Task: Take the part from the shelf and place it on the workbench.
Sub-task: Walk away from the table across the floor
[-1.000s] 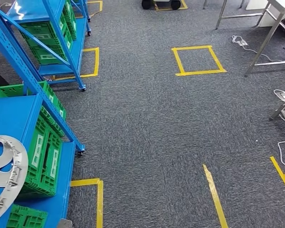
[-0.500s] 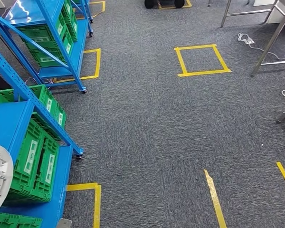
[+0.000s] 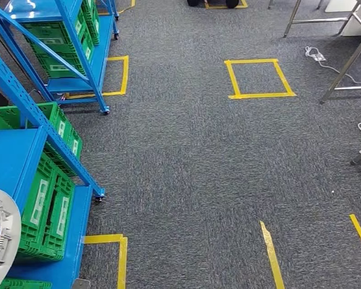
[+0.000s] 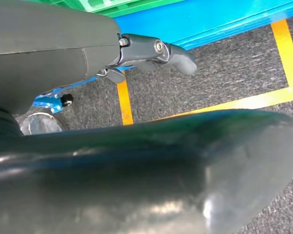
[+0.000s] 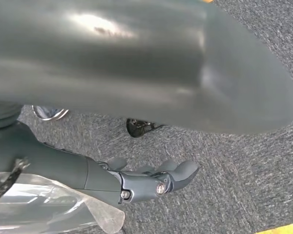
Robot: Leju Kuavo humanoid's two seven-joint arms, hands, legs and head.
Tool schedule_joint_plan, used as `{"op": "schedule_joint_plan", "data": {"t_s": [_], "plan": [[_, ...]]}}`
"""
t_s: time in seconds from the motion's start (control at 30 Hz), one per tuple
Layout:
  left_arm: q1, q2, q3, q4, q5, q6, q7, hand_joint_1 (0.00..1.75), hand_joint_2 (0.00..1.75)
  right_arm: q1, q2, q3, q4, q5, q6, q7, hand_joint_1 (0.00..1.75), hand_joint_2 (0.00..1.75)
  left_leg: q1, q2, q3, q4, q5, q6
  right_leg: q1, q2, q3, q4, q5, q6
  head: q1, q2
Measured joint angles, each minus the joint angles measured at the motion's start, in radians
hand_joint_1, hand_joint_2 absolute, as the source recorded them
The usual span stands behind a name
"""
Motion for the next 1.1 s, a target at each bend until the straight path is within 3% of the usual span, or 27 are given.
{"op": "schedule_joint_plan", "data": {"t_s": [0.1,0.4,1.1], "plan": [[-0.001,-0.002,0.001,0.000,-0.002,0.001,0.000,0.00,0.00,-0.002,0.000,-0.001,0.001,0.000,0.000,0.000,0.00,0.00,-0.001,0.001,0.001,0.000,-0.005,0.006,0.000,0.000,0.008,-0.016,-0.004,-0.001,0.000,0.000],[-0.001,-0.003,0.002,0.000,-0.014,0.005,-0.003,0.00,0.00,-0.002,0.000,-0.002,0.003,0.000,0.005,0.000,0.00,0.00,-0.003,0.003,0.008,0.000,-0.001,0.014,-0.001,0.000,0.024,-0.038,-0.010,0.011,-0.001,0.000],[-0.007,-0.003,0.002,0.000,-0.014,0.005,-0.006,0.00,0.00,-0.005,0.000,-0.004,0.008,0.003,0.006,-0.009,0.00,0.00,0.000,0.003,0.014,0.000,0.000,0.015,0.001,0.000,0.031,-0.037,-0.009,0.013,-0.001,0.000]]}}
